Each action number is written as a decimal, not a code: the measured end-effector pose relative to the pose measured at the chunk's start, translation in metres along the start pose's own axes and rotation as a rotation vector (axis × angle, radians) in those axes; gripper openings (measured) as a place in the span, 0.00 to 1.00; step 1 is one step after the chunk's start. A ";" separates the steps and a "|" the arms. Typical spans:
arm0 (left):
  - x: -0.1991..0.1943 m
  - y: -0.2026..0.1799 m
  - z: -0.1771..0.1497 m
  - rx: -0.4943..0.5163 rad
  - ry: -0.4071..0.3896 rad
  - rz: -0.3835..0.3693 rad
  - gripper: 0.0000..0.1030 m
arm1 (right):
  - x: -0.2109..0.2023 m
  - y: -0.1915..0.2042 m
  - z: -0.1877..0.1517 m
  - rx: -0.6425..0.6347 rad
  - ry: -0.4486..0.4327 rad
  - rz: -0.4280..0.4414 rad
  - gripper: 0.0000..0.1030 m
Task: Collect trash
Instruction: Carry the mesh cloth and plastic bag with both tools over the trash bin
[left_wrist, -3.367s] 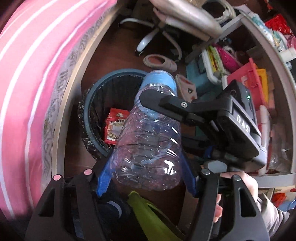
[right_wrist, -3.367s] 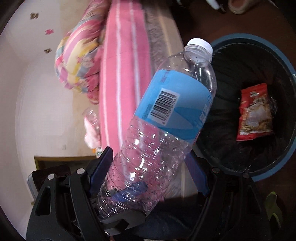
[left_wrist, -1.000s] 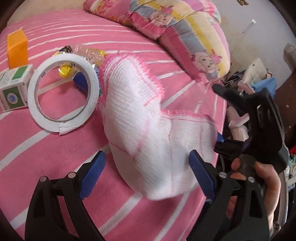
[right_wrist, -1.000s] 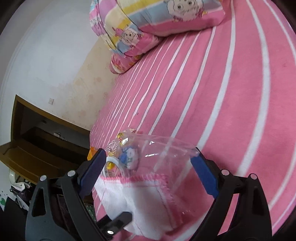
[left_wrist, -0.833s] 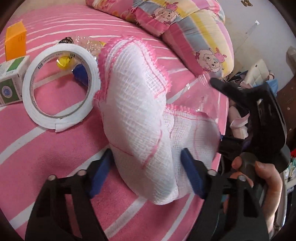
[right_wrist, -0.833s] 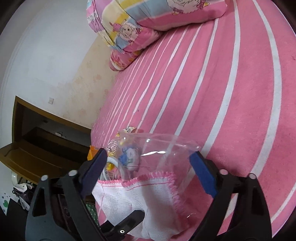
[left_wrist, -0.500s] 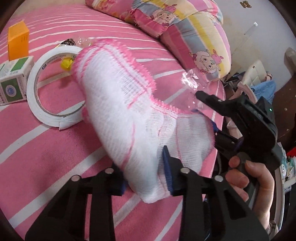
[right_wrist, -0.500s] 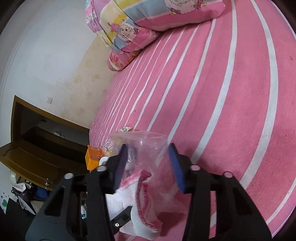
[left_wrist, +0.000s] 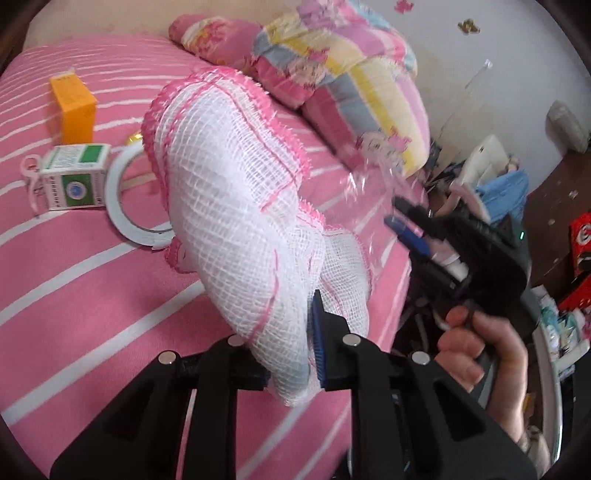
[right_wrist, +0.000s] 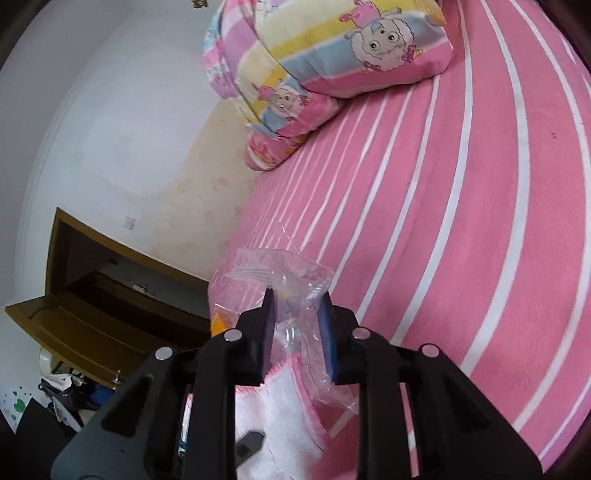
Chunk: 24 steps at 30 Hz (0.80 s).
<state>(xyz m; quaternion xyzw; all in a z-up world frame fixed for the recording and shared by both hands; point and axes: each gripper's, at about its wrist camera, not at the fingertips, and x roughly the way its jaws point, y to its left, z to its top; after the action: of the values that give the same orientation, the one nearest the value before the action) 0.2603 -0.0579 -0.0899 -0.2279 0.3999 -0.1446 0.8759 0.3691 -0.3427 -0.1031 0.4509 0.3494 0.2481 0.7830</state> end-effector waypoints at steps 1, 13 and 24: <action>-0.010 -0.001 -0.004 -0.011 -0.015 -0.008 0.16 | -0.008 0.004 -0.005 -0.004 -0.004 0.010 0.22; -0.099 -0.025 -0.062 -0.078 -0.048 -0.037 0.16 | -0.096 0.052 -0.070 -0.130 -0.040 0.060 0.23; -0.150 -0.103 -0.090 -0.019 -0.059 -0.151 0.16 | -0.230 0.078 -0.105 -0.199 -0.164 0.036 0.23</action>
<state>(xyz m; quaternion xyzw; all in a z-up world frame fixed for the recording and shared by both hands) 0.0884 -0.1057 0.0063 -0.2698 0.3569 -0.1998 0.8717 0.1372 -0.4118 0.0035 0.3960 0.2496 0.2580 0.8452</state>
